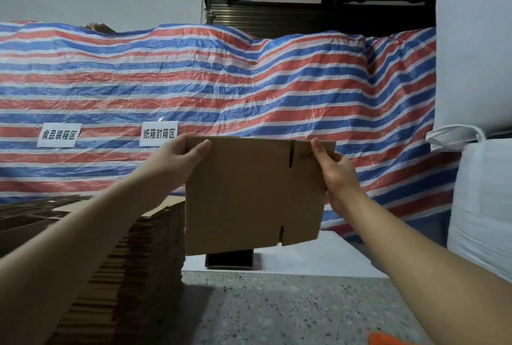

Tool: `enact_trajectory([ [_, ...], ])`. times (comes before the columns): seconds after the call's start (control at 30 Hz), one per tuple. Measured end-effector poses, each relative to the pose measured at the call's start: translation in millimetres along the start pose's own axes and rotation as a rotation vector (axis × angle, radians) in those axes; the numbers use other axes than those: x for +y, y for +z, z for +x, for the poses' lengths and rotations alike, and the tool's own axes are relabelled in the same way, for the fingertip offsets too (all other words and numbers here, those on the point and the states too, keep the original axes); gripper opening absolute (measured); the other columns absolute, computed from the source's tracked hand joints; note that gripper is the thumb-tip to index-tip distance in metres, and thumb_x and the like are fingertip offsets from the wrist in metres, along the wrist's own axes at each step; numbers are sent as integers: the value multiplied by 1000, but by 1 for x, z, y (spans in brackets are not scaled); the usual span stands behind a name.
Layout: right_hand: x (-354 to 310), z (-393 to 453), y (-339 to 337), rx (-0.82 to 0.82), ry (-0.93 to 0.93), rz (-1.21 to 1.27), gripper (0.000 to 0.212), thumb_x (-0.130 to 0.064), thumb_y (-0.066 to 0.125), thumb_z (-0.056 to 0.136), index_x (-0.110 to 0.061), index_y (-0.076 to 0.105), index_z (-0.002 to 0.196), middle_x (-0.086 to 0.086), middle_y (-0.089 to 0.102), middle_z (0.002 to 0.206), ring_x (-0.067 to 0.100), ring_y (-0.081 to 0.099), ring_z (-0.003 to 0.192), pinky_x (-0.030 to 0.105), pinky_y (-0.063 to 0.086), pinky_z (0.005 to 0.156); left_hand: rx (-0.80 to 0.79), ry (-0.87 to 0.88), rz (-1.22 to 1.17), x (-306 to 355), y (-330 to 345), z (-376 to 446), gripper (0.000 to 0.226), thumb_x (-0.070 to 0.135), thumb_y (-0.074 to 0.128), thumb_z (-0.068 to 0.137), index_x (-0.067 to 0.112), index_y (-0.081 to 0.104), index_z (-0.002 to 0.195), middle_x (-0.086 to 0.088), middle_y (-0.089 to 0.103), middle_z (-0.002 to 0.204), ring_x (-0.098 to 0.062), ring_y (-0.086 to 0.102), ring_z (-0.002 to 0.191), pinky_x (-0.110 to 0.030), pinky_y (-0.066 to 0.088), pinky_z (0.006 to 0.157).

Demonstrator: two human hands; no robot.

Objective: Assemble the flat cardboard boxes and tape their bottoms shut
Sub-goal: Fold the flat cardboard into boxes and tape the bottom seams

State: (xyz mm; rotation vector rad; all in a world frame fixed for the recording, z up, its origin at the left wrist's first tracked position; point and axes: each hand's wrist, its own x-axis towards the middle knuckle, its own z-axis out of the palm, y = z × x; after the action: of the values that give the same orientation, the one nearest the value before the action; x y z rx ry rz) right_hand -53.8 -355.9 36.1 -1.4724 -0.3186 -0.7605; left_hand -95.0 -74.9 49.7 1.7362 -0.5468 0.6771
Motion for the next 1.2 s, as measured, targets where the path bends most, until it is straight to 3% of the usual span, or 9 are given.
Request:
enact_trajectory([
  [0.1,13,-15,-6,102,28,-56,62,-75,62,67,-26,65,105,-6,74,98,19,70,92,35,58,77,124,-149,-53,-30,24,-5,24,45,55,97,23,63,100,1,69,97,-13,64,87,-33,51,79],
  [0.2,41,-40,-15,167,131,-82,55,-69,67,72,-22,65,99,0,73,95,23,70,90,42,59,82,94,-266,-160,-62,47,-24,31,50,61,92,21,65,102,0,72,98,-17,68,91,-35,55,81],
  [0.33,93,-87,-36,184,273,-88,50,-61,70,75,-17,65,98,5,75,90,25,72,86,49,59,83,55,-330,-160,-110,73,-65,25,31,75,86,19,66,105,-4,74,100,-18,72,88,-35,59,78],
  [0.47,140,-130,-49,176,376,-129,60,-66,66,66,-18,64,102,4,74,92,24,71,86,40,59,73,59,-449,-127,-159,95,-103,26,31,75,85,22,65,107,-2,72,100,-18,70,91,-41,59,83],
  [0.53,148,-135,-52,177,371,-134,55,-63,68,68,-18,64,100,4,75,89,23,72,83,36,58,65,97,-444,-141,-172,97,-111,23,31,75,85,24,65,104,-2,73,99,-17,70,89,-39,59,80],
  [0.73,152,-130,-55,165,337,-171,53,-65,68,68,-22,63,98,4,75,91,24,72,86,46,62,78,117,-422,-168,-180,96,-108,21,32,76,85,22,67,101,-1,75,93,-20,72,88,-48,59,82],
  [1.0,153,-132,-54,182,345,-201,43,-59,67,82,-19,66,99,3,75,91,23,71,87,43,60,79,96,-387,-121,-174,98,-111,18,35,72,88,28,62,101,2,71,103,-15,69,92,-40,58,84],
  [1.1,151,-134,-54,175,348,-214,50,-64,65,77,-18,67,97,1,76,85,20,73,81,38,61,71,98,-394,-137,-171,99,-113,25,36,71,88,26,62,109,1,70,105,-18,68,96,-44,57,88],
  [1.2,148,-137,-54,178,363,-208,52,-64,65,76,-17,67,99,4,76,88,23,73,84,46,61,78,92,-410,-166,-169,98,-115,30,34,72,88,24,62,114,0,71,106,-20,68,97,-46,57,89],
])
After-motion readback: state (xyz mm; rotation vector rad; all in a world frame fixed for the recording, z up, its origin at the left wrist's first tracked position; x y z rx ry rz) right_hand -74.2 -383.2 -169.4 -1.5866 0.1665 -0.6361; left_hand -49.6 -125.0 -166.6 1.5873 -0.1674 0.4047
